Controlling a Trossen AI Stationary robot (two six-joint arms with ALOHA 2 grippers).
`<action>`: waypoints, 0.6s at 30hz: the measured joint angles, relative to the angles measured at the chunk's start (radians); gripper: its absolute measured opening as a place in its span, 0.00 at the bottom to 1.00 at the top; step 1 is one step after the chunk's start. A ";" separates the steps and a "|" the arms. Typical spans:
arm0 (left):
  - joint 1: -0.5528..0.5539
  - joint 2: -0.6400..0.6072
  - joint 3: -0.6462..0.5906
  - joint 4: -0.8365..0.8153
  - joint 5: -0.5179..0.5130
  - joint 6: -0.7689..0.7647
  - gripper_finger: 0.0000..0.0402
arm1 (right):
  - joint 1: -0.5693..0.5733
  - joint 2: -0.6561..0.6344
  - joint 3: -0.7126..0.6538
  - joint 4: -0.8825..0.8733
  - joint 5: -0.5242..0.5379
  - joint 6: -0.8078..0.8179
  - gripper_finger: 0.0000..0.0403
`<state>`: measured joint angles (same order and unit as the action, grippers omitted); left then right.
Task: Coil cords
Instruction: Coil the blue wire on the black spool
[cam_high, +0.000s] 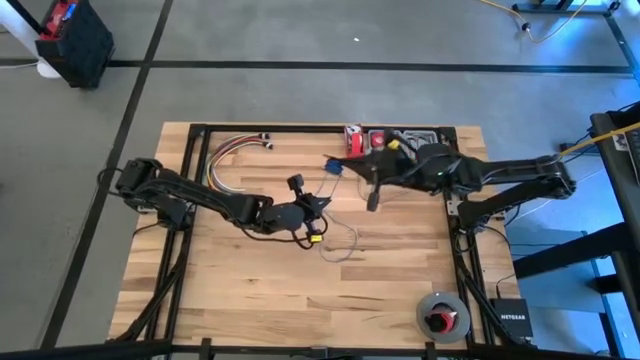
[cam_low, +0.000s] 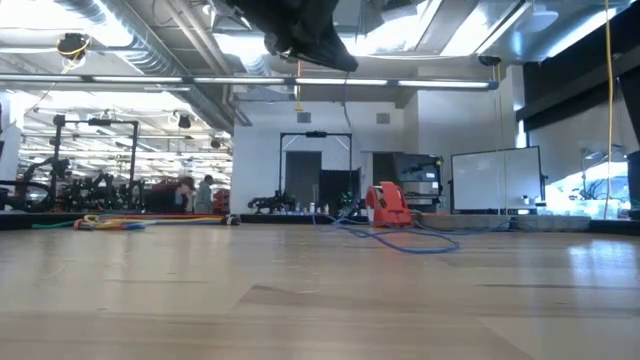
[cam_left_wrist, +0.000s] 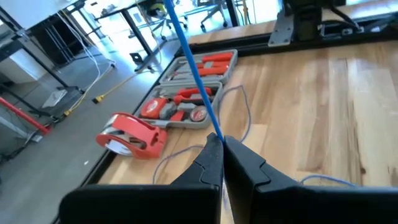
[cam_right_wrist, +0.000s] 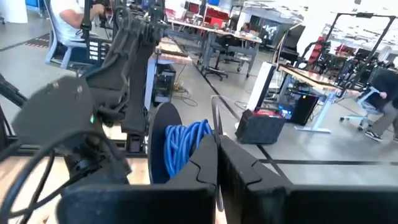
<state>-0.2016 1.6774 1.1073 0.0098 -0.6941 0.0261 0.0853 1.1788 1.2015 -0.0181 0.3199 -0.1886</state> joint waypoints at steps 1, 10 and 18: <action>0.000 0.001 0.000 0.000 0.001 0.000 0.00 | 0.000 -0.010 0.006 -0.006 0.000 0.000 0.01; 0.013 0.003 -0.004 -0.006 0.010 0.000 0.00 | 0.000 -0.045 0.060 -0.042 0.000 -0.001 0.01; 0.026 -0.014 -0.008 -0.078 -0.117 0.083 0.00 | 0.000 -0.043 0.066 -0.189 -0.082 0.038 0.01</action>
<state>-0.1754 1.6636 1.0989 -0.0686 -0.8114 0.1094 0.0853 1.1360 1.2678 -0.2073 0.2375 -0.1511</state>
